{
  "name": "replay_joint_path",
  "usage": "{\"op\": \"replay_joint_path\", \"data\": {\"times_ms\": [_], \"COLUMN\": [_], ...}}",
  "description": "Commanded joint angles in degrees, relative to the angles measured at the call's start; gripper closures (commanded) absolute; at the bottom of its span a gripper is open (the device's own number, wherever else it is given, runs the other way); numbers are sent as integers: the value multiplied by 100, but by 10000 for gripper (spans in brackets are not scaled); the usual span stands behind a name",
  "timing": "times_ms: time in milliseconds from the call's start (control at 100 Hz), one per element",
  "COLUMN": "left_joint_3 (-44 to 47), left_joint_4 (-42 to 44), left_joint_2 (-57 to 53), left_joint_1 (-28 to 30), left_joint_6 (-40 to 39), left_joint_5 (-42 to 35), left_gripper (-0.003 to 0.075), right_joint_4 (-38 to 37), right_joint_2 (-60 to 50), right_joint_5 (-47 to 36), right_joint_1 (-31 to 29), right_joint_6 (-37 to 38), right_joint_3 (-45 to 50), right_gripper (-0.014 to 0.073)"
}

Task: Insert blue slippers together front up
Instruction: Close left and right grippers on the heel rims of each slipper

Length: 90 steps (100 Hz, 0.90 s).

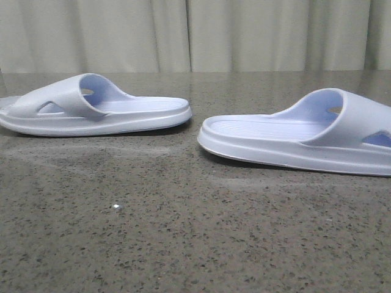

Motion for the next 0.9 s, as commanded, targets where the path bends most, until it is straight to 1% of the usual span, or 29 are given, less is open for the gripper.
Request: {"op": "replay_joint_path", "data": {"times_ms": [0, 130, 300, 530, 570, 620, 690, 740, 820, 889], "left_joint_3": [-202, -202, -202, -202, -202, -202, -202, -202, -202, -202], "left_joint_4": [-143, -143, -143, -143, -143, -143, -143, -143, -205, -367], "left_joint_2": [-5, -5, -5, -5, -5, -5, 26, 91, 209, 360], "left_joint_1": [18, 18, 18, 18, 18, 18, 18, 18, 18, 18], "left_joint_6": [23, 23, 23, 23, 23, 23, 23, 23, 36, 187], "left_joint_5": [-389, -389, -389, -389, -389, -379, -368, -357, -334, -334], "left_gripper": [302, 302, 302, 302, 302, 302, 302, 302, 302, 302], "right_joint_4": [339, 529, 869, 929, 941, 965, 992, 992, 992, 992], "right_joint_2": [122, 322, 617, 1094, 1180, 1262, 1338, 1338, 1349, 1349], "right_joint_5": [-342, -447, -334, 227, 332, 451, 550, 554, 568, 591], "right_joint_1": [-41, -41, -41, -41, -41, -41, -41, -41, -41, -41], "right_joint_6": [-355, -481, -899, -1036, -1077, -1161, -1232, -1232, -1285, -1297], "right_joint_3": [-207, -217, -360, -734, -777, -807, -829, -829, -829, -829], "right_gripper": [245, 245, 245, 245, 257, 291, 365, 436, 574, 690]}}
